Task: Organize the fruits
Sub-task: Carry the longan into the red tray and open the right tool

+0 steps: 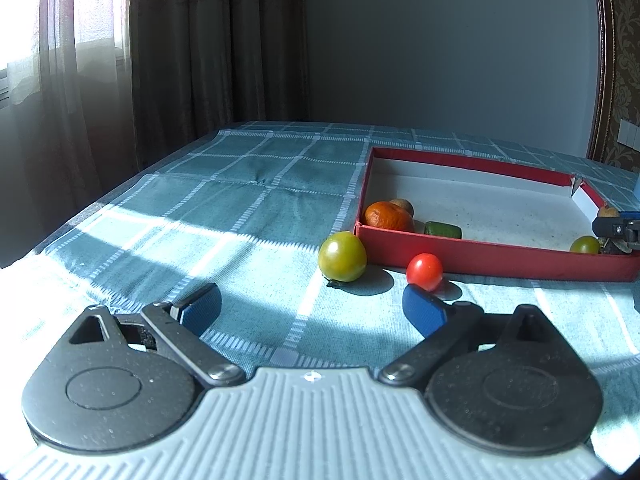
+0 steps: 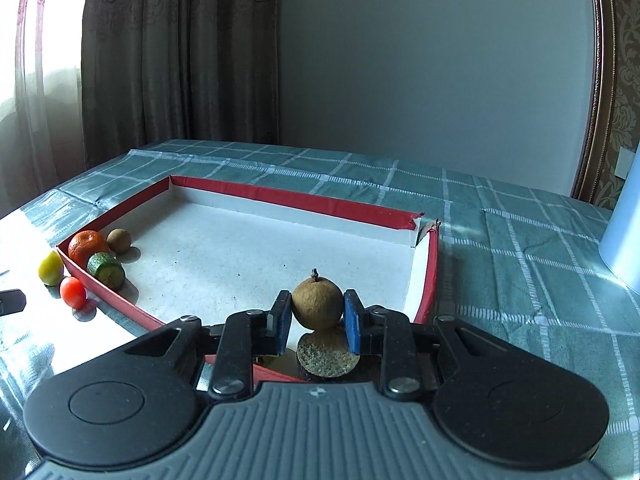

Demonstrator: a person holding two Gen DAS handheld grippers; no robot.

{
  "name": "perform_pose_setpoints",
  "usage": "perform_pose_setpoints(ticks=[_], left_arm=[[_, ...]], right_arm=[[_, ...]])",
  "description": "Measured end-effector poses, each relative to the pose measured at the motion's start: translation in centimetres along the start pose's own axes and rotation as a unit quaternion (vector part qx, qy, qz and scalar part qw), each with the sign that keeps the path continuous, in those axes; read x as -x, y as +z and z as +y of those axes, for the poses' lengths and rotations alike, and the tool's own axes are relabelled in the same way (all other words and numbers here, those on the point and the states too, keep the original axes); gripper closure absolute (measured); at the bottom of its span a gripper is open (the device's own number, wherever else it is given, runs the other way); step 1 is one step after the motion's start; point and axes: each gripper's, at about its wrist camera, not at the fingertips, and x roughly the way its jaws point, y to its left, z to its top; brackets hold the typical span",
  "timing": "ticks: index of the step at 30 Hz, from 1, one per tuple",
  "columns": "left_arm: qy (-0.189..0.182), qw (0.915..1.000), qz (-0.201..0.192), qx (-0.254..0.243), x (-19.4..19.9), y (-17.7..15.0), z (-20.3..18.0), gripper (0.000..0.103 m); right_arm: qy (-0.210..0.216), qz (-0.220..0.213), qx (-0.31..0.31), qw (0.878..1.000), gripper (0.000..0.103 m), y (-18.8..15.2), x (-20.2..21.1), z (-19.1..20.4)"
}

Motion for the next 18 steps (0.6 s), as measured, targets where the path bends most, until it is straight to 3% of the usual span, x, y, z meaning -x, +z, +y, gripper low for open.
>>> perform_pose_setpoints(ticks=[8, 12, 14, 16, 18], left_arm=[[-0.005, 1.0000, 0.000, 0.006, 0.0, 0.0, 0.3, 0.006], [-0.031, 0.9995, 0.004, 0.006, -0.1, 0.0, 0.4, 0.006], [-0.035, 0.9993, 0.010, -0.004, -0.3, 0.1, 0.0, 0.009], [-0.038, 0.9991, 0.010, -0.018, -0.5, 0.3, -0.8, 0.015], [-0.045, 0.9984, 0.014, -0.032, -0.9, 0.5, -1.7, 0.016]], right_arm=[[-0.005, -0.005, -0.018, 1.000, 0.073, -0.1, 1.1, -0.4], [0.013, -0.033, -0.048, 0.998, 0.072, -0.4, 4.5, -1.3], [0.024, -0.052, -0.057, 0.997, 0.063, -1.0, 6.4, -1.5], [0.030, -0.067, -0.063, 0.995, 0.047, -1.9, 7.9, -1.5], [0.036, -0.072, -0.064, 0.995, 0.046, -2.7, 8.7, -1.5]])
